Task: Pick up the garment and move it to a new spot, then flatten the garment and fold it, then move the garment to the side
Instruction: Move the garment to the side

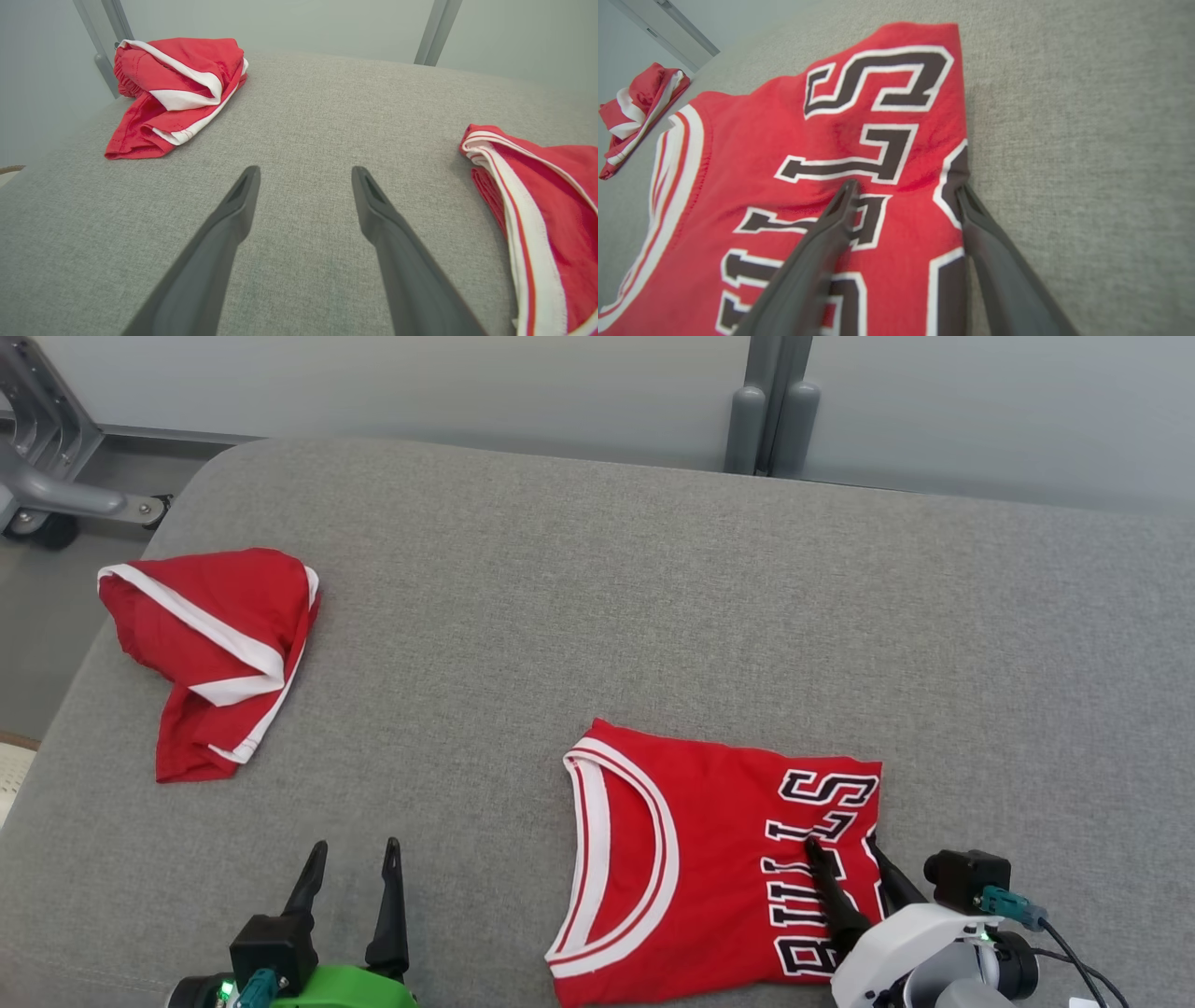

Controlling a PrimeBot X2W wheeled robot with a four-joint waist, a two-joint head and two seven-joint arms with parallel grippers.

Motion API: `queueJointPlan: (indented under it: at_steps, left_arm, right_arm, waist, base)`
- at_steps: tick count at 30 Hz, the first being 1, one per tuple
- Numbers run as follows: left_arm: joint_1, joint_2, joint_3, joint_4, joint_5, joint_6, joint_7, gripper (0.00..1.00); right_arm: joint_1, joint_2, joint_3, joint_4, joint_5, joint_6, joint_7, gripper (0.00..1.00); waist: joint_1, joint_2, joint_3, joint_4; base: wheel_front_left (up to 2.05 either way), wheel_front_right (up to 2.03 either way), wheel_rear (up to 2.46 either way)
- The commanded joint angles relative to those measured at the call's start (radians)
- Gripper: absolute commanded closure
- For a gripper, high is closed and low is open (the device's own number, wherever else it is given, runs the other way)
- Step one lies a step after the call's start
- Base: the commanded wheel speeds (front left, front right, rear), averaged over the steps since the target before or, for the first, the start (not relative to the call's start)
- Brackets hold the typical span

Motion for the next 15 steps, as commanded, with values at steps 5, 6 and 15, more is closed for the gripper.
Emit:
queueJointPlan:
  at_steps: [5, 6, 15]
  left_arm:
    - [-0.022, 0.003, -0.013, -0.004, -0.010, 0.006, 0.000, 0.00]
    - [-0.022, 0.003, -0.014, -0.004, -0.011, 0.006, 0.000, 0.00]
    - [-0.030, 0.003, -0.018, -0.021, -0.008, -0.004, 0.000, 0.00]
  right_arm:
    - [-0.010, -0.020, 0.021, 0.094, 0.017, -0.003, 0.020, 1.00]
    - [-0.014, -0.021, 0.021, 0.097, 0.016, -0.003, 0.019, 1.00]
    - [-0.078, -0.079, -0.089, 0.001, -0.048, -0.002, 0.011, 1.00]
  waist:
    - [0.0000, 0.0000, 0.003, -0.010]
    - [0.0000, 0.0000, 0.003, -0.011]
    - [0.0000, 0.0000, 0.016, -0.054]
  base:
    - [0.00, 0.00, 0.00]
    - [0.00, 0.00, 0.00]
    - [0.00, 0.00, 0.00]
